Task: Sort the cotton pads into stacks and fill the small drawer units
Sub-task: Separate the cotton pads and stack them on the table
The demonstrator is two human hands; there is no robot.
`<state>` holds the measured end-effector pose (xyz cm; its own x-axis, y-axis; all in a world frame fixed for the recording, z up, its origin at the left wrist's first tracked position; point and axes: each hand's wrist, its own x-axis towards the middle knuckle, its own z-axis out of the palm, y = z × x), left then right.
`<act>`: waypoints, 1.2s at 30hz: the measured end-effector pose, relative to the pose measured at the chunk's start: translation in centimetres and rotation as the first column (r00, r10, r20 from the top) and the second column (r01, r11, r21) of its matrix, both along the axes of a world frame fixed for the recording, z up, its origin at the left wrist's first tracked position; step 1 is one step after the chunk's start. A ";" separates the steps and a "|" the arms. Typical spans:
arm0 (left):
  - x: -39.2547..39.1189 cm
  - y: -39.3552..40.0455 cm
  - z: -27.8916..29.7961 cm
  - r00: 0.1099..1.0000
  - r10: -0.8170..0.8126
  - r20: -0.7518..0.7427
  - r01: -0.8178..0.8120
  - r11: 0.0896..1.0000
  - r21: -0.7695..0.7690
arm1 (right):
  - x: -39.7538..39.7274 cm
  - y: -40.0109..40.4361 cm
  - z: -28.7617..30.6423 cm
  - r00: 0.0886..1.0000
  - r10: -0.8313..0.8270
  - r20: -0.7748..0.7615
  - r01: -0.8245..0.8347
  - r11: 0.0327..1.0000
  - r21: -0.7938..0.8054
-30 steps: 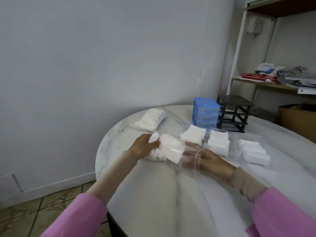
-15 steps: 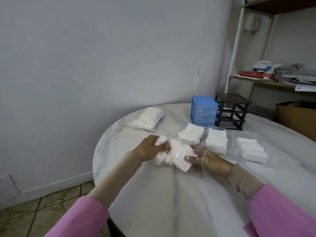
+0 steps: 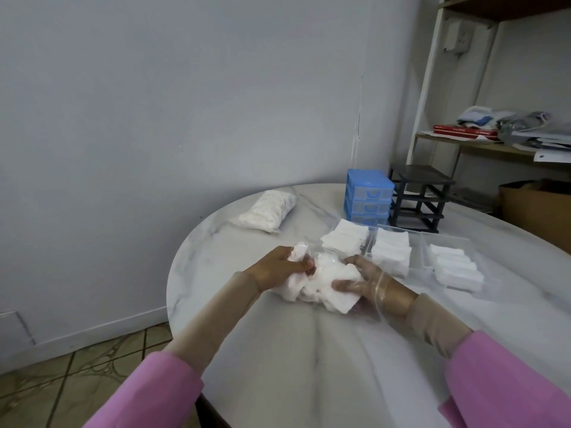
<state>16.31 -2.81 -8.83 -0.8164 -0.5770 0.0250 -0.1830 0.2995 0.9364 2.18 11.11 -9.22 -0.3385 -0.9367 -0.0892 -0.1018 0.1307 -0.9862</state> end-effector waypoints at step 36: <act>-0.3 3.2 0.4 0.967 0.181 0.181 0.064 0.514 -0.856 | -1.8 1.3 0.2 0.992 0.082 0.091 -0.078 0.996 -0.049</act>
<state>15.96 0.38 -8.48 -0.8324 -0.4234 0.3576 -0.3901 0.9059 0.1646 0.42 12.44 -9.02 -0.2545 -0.9642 -0.0740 -0.0183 0.0813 -0.9965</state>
